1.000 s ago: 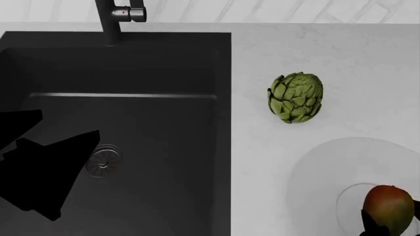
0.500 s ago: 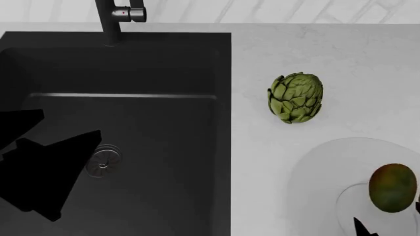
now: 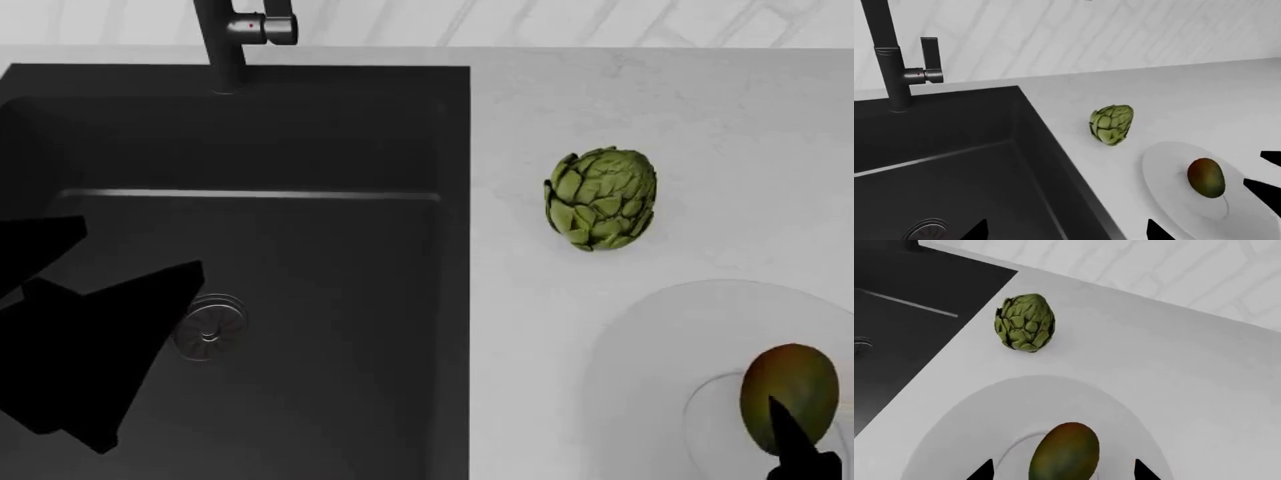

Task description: Pick the mango from the sink and place it on the plate located on the counter

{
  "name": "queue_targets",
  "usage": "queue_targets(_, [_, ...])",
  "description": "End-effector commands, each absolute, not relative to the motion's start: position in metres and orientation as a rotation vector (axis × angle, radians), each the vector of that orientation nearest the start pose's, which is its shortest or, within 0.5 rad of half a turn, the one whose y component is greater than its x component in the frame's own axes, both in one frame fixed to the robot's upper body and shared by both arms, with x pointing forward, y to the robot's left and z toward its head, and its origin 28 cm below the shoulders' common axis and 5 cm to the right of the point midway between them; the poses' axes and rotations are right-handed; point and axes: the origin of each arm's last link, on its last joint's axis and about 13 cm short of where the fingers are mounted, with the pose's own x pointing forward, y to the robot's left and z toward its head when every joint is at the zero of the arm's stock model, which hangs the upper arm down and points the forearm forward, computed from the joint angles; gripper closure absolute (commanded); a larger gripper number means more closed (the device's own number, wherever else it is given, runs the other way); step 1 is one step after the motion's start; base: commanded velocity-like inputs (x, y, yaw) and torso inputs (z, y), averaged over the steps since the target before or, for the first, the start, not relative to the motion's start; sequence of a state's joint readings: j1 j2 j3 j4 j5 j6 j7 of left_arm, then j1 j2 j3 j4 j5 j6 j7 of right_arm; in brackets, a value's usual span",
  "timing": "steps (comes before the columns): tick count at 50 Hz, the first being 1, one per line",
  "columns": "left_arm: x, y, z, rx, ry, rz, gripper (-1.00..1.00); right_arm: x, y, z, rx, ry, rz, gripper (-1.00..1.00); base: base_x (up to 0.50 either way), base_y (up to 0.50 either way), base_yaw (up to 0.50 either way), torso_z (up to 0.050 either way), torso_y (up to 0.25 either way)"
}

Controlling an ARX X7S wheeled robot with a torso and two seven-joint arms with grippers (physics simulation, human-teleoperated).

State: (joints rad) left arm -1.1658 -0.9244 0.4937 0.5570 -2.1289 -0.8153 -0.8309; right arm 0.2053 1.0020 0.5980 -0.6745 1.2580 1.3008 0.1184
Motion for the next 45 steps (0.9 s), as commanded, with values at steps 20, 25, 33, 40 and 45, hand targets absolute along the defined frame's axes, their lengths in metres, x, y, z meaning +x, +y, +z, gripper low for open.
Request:
queue_targets(20, [0.187, 0.234, 0.302, -0.049, 0.269, -0.54, -1.0, 0.115, -0.236, 0.301, -0.276, 0.059, 0.118, -1.0, 0.0, 0.0, 0.0, 0.0, 0.001])
queue_targets(25, [0.188, 0.234, 0.303, -0.047, 0.268, -0.544, -1.0, 0.114, -0.236, 0.309, -0.291, 0.032, 0.116, -1.0, 0.0, 0.0, 0.0, 0.0, 0.002])
queue_targets(33, [0.187, 0.234, 0.303, -0.046, 0.267, -0.54, -1.0, 0.109, -0.235, 0.32, -0.301, -0.008, 0.112, -1.0, 0.0, 0.0, 0.0, 0.0, 0.0])
queue_targets(40, [0.187, 0.235, 0.302, -0.048, 0.267, -0.542, -1.0, 0.103, -0.236, 0.329, -0.308, -0.046, 0.098, -1.0, 0.0, 0.0, 0.0, 0.0, 0.0])
queue_targets(45, [0.187, 0.235, 0.302, -0.049, 0.265, -0.545, -1.0, 0.099, -0.234, 0.339, -0.317, -0.092, 0.098, -1.0, 0.0, 0.0, 0.0, 0.0, 0.002])
